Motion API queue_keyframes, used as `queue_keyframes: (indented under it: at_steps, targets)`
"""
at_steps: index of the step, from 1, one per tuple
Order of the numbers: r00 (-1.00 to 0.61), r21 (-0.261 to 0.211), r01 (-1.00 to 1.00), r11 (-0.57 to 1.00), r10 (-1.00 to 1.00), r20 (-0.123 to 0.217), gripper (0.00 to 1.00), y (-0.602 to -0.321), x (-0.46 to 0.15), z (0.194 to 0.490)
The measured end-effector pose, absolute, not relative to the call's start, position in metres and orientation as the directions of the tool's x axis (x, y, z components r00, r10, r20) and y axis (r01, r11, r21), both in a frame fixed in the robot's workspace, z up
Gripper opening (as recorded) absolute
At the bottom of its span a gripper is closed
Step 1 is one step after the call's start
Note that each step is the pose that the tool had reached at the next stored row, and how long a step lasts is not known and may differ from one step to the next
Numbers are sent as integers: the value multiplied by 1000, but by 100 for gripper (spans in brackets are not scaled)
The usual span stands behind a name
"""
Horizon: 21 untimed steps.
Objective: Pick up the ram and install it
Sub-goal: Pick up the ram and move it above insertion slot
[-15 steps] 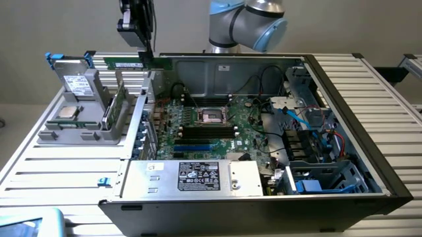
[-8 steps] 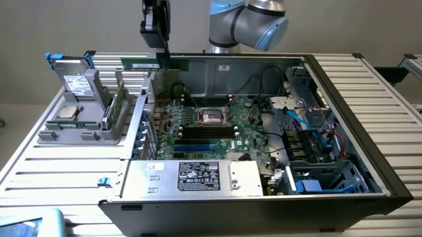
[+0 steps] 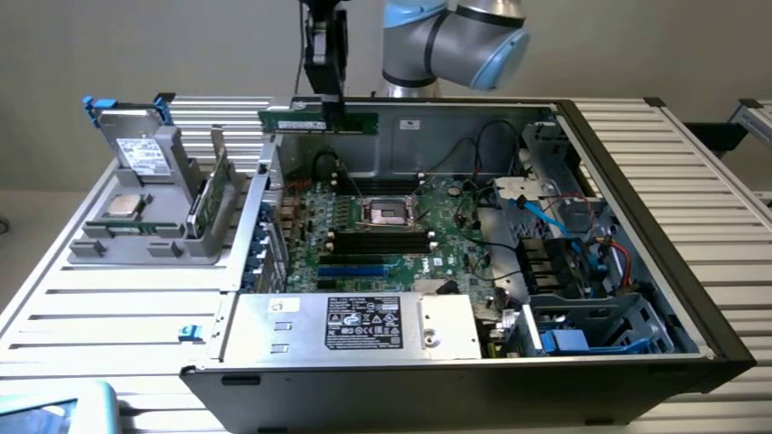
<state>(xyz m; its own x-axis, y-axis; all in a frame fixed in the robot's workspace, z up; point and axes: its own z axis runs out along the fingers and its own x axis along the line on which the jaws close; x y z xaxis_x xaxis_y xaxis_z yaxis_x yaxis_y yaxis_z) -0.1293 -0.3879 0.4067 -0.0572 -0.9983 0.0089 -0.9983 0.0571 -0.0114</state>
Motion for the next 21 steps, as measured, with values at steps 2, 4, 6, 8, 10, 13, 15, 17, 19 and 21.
queue_keyframes:
  at_steps: [2, 4, 6, 8, 10, 13, 15, 17, 19, 21]
  targets:
    - [-57, -11, -998, 57, -998, 9, 13, -386, -120, 403]
    - [-57, -11, -998, 57, -998, 9, 13, -383, -111, 399]
    - [-57, -11, -998, 57, -998, 9, 13, -379, -102, 396]
    - [-57, -11, -998, 57, -998, 10, 13, -376, -93, 392]
    - [-57, -12, -998, 57, -998, 14, 13, -374, -84, 390]
    - [-57, -12, -998, 57, -998, 18, 13, -374, -74, 386]
    - [-56, -12, -998, 56, -998, 20, 13, -374, -71, 383]
    - [-54, -13, -999, 53, -998, 22, 13, -375, -70, 381]
    - [-49, -13, -999, 48, -998, 26, 13, -376, -69, 379]
    - [-43, -13, -999, 42, -999, 29, 13, -377, -69, 377]
